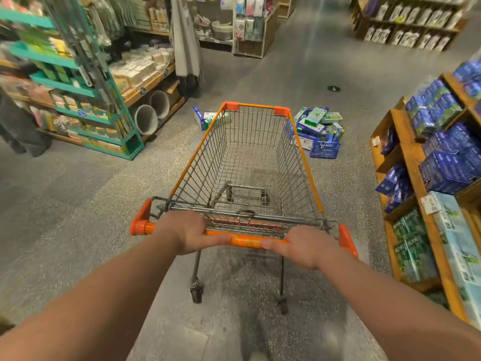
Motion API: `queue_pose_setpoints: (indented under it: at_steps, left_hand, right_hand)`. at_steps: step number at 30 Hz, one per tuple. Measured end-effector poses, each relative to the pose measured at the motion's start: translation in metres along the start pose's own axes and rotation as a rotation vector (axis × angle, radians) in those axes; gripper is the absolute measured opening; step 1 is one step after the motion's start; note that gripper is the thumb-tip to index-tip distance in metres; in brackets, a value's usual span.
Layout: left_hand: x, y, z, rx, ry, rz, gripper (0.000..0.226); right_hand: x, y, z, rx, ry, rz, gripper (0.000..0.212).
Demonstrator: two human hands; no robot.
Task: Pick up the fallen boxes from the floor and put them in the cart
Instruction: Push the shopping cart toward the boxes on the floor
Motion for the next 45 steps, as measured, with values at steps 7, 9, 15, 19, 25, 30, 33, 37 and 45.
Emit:
queue_pose_setpoints:
  at_steps: [7, 9, 15, 19, 25, 30, 33, 37, 45]
  left_hand:
    - [0.052, 0.102, 0.077, 0.018, 0.052, -0.008, 0.092]
    - [0.066, 0.132, 0.098, 0.026, 0.055, -0.006, 0.090]
    - [0.097, 0.206, 0.157, 0.029, 0.061, -0.070, 0.106]
    - [0.112, 0.240, 0.189, 0.012, 0.049, -0.087, 0.109]
    - [0.125, 0.277, 0.232, -0.024, 0.059, -0.047, 0.112]
    - [0.127, 0.292, 0.258, -0.058, 0.079, 0.006, 0.110]
    - [0.129, 0.297, 0.268, -0.083, 0.099, 0.012, 0.108]
    - [0.134, 0.305, 0.275, -0.103, 0.120, 0.008, 0.105]
    - [0.133, 0.317, 0.291, -0.077, 0.045, 0.079, 0.100]
  right_hand:
    - [0.065, 0.122, 0.002, 0.015, 0.018, 0.024, 0.092]
    - [0.083, 0.158, 0.001, 0.020, 0.038, 0.046, 0.099]
    - [0.130, 0.243, 0.000, 0.021, 0.049, 0.057, 0.106]
    - [0.152, 0.279, 0.003, -0.015, 0.077, 0.065, 0.104]
    - [0.176, 0.320, 0.016, -0.076, 0.079, 0.049, 0.094]
    - [0.181, 0.339, 0.026, -0.146, 0.102, 0.050, 0.091]
    - [0.183, 0.345, 0.033, -0.163, 0.116, 0.083, 0.092]
    - [0.184, 0.354, 0.037, -0.173, 0.126, 0.118, 0.088]
    - [0.189, 0.367, 0.042, -0.182, 0.086, 0.156, 0.086]
Point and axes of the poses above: each hand's wrist, its own y-axis towards the middle knuckle, its own x-axis out of the back of the hand, z = x × y, the point moved 10 cm from there along y, towards the middle knuckle
